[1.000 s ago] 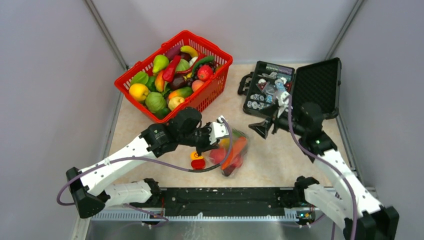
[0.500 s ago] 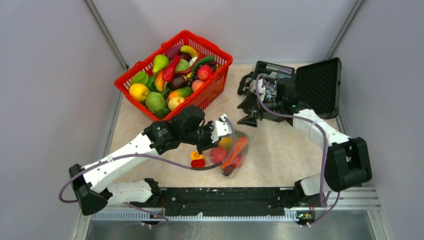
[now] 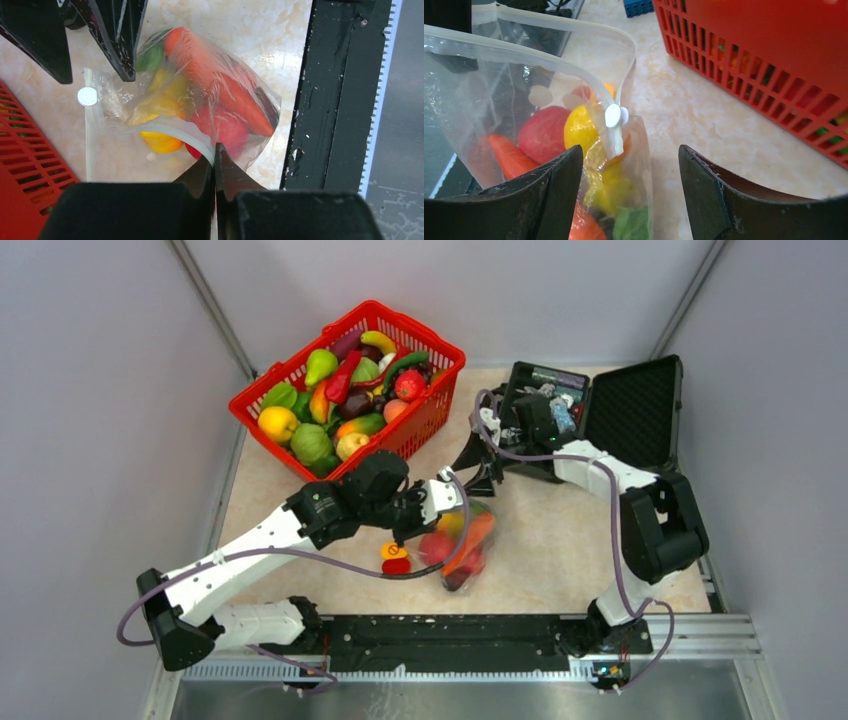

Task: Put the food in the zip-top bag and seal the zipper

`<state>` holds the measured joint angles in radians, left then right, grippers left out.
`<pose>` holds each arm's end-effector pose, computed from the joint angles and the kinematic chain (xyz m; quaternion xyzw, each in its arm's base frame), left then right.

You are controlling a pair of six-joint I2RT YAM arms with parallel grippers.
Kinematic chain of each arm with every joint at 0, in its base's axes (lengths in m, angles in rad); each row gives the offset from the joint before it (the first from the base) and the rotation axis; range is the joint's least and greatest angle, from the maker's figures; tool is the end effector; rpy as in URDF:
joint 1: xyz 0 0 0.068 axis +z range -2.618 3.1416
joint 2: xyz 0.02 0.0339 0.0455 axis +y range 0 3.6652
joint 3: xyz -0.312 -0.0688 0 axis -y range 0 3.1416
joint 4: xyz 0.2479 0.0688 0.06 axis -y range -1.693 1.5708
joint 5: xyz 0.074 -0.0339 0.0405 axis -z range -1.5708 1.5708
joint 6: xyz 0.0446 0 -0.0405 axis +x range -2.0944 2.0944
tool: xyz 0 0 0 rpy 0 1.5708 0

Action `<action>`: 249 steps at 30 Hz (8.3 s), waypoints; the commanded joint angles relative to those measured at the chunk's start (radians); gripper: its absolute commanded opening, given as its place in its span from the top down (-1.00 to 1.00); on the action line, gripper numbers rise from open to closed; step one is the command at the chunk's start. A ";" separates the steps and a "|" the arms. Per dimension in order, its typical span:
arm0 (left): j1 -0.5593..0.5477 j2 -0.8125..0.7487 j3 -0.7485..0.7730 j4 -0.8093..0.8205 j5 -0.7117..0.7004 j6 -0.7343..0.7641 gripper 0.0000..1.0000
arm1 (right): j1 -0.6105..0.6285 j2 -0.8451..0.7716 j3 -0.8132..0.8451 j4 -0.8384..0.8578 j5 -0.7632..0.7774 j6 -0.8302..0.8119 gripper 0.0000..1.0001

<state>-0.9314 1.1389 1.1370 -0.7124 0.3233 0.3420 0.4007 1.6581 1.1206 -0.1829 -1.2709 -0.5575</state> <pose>0.1231 -0.1892 0.3802 0.5875 0.6822 -0.2591 0.3497 0.3115 0.1782 0.2914 -0.5552 0.5377 0.5130 0.3733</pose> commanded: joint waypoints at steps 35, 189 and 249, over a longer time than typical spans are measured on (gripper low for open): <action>-0.006 -0.048 -0.020 0.059 -0.019 -0.033 1.00 | 0.078 0.058 0.004 0.279 -0.039 0.273 0.25; 0.103 0.143 0.111 0.310 0.233 -0.050 1.00 | 0.107 -0.814 -0.296 -0.074 0.528 0.285 1.00; 0.128 0.090 0.056 0.254 0.245 -0.061 1.00 | 0.107 -0.806 -0.318 0.005 0.619 0.242 1.00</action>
<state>-0.8227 1.2926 1.2228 -0.3946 0.5964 0.2661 0.5144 0.8848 0.7979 -0.2092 -0.7300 -0.3107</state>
